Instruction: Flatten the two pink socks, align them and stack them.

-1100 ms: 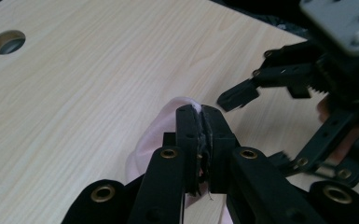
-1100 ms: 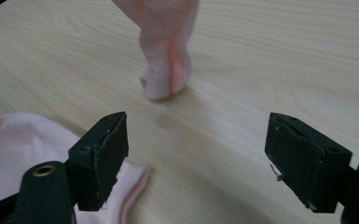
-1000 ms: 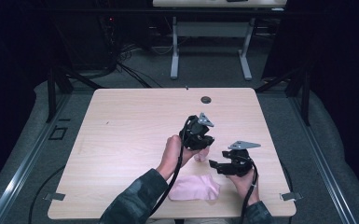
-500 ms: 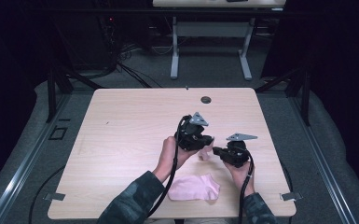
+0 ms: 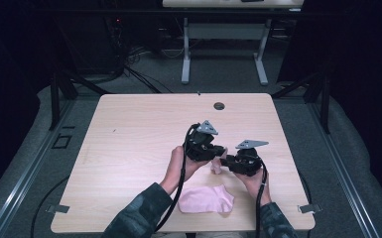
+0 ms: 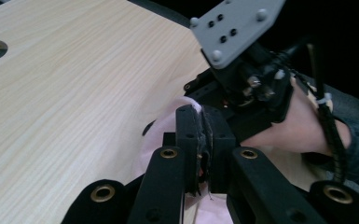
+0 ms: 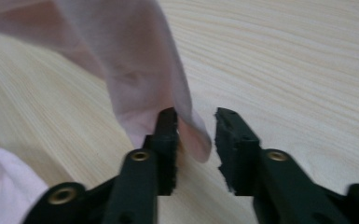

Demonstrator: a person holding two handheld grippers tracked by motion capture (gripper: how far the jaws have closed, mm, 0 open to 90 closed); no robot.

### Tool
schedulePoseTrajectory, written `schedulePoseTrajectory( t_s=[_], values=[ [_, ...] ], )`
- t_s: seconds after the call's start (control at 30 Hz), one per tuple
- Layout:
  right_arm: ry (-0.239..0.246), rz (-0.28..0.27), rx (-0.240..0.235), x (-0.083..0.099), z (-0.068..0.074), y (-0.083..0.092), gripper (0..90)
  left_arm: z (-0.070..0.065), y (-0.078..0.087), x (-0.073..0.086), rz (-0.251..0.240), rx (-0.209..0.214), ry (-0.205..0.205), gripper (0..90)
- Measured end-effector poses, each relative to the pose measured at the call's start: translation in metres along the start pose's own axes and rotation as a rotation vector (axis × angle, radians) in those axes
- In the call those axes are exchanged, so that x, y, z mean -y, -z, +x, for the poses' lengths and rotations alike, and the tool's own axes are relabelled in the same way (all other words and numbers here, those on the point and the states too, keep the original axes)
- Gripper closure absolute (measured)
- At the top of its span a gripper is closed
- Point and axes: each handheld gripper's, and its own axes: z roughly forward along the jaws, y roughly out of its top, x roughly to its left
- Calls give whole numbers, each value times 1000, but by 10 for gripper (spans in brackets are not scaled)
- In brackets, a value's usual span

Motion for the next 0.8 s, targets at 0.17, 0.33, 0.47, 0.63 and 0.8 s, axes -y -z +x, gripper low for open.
schedulePoseTrajectory(
  t_s=[0.17, 0.33, 0.47, 0.63, 0.8],
  values=[
    [-2, -7, 15, -2, -3, -1, 879, 4, 5, 1, -8, -5, 4, 866],
    [95, -68, 251, -18, 6, 23, 883, 20, 9, 14, -6, -48, -17, 862],
    [175, -49, 336, -21, 17, 26, 882, 38, -4, 40, 42, -64, -2, 858],
    [251, 80, 305, -2, 31, 10, 876, 46, -20, 73, 135, -59, -2, 847],
    [270, 175, 217, 18, 45, 4, 824, 47, -17, 95, 180, -38, 24, 743]
  ],
)
